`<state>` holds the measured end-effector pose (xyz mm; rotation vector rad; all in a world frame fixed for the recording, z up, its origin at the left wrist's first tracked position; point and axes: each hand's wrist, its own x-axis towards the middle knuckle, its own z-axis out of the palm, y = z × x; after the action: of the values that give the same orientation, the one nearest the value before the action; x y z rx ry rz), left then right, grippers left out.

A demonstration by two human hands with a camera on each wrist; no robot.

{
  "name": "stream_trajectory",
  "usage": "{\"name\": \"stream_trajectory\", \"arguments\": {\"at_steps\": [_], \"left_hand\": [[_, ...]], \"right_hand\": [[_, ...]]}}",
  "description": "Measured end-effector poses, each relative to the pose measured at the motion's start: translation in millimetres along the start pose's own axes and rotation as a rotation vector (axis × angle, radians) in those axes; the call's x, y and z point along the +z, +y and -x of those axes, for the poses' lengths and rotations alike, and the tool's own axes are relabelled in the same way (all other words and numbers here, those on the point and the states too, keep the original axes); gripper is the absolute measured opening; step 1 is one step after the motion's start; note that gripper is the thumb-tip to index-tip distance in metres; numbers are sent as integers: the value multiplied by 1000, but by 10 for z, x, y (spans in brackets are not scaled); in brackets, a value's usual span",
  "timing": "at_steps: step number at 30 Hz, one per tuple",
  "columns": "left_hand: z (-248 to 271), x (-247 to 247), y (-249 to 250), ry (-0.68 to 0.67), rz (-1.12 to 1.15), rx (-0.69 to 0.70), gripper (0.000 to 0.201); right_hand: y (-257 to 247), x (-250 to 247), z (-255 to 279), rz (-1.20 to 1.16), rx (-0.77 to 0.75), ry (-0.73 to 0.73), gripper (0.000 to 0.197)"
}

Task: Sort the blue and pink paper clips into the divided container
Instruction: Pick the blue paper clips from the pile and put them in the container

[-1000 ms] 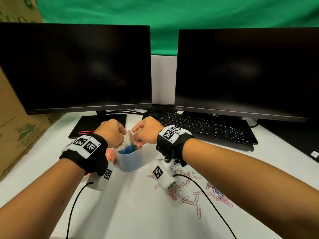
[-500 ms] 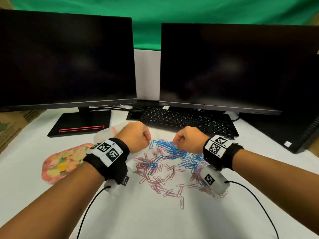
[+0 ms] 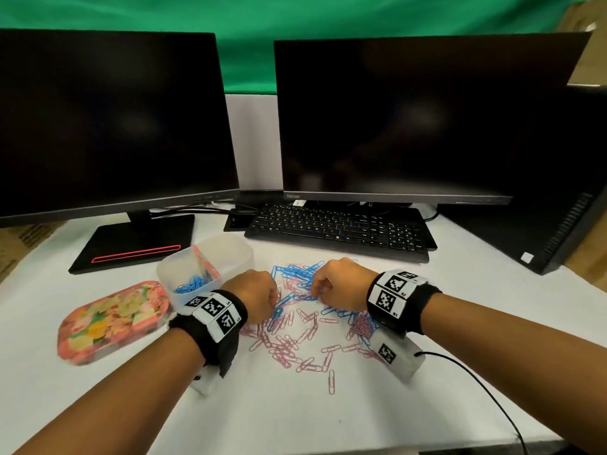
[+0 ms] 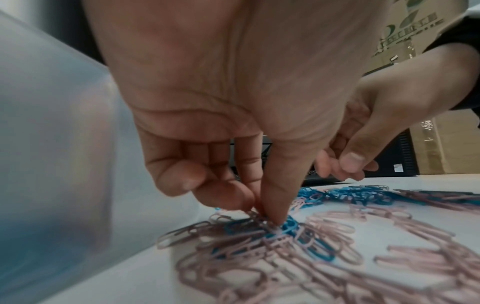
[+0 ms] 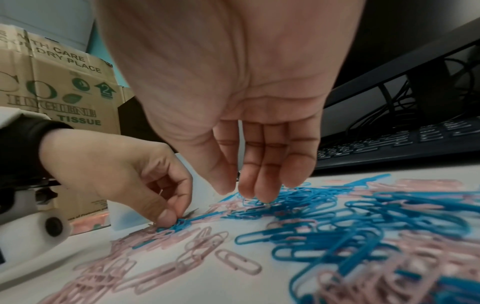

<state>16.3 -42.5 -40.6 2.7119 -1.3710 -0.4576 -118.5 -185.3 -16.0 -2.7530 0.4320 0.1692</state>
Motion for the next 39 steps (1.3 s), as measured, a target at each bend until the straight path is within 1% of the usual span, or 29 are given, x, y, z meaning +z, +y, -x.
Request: {"name": "stream_trajectory", "arguments": {"at_steps": [6,8,10,15,18,20,24,27,30,33,37,39], "left_hand": [[20,34,-43,-59,5,2,15],[43,24,-45,-46,20,13,16],[68,3,-49,-3,66,29,17],[136,-119,-74,125,289,79,23],[151,-180,-110,195,422,87,24],[153,-204,-128,241,514,83,29],[164,-249,-136,304,768,42,25],[187,-288,-133,299,907,24,25],[205,-313,-143,297,961,21,24],[205,-329,-133,302,992,9,24],[215,-331,-86,246,1161,7,20],[220,-311,-83,236,1252,-8,19]], "right_hand": [[-106,45,-70,-39,19,-1,25],[-139,59,-101,-34,14,9,26],[-169,71,-132,-38,16,13,26],[-205,100,-203,-25,26,14,29],[-222,143,-271,-17,42,1,32],[-242,182,-326,3,37,-1,33],[-286,247,-433,94,17,13,32],[-297,289,-489,175,-4,-6,27],[-295,310,-510,198,1,-27,18],[-290,296,-534,199,29,-68,19],[-272,277,-532,165,-3,-79,17],[-265,282,-519,122,-28,-59,21]]}}
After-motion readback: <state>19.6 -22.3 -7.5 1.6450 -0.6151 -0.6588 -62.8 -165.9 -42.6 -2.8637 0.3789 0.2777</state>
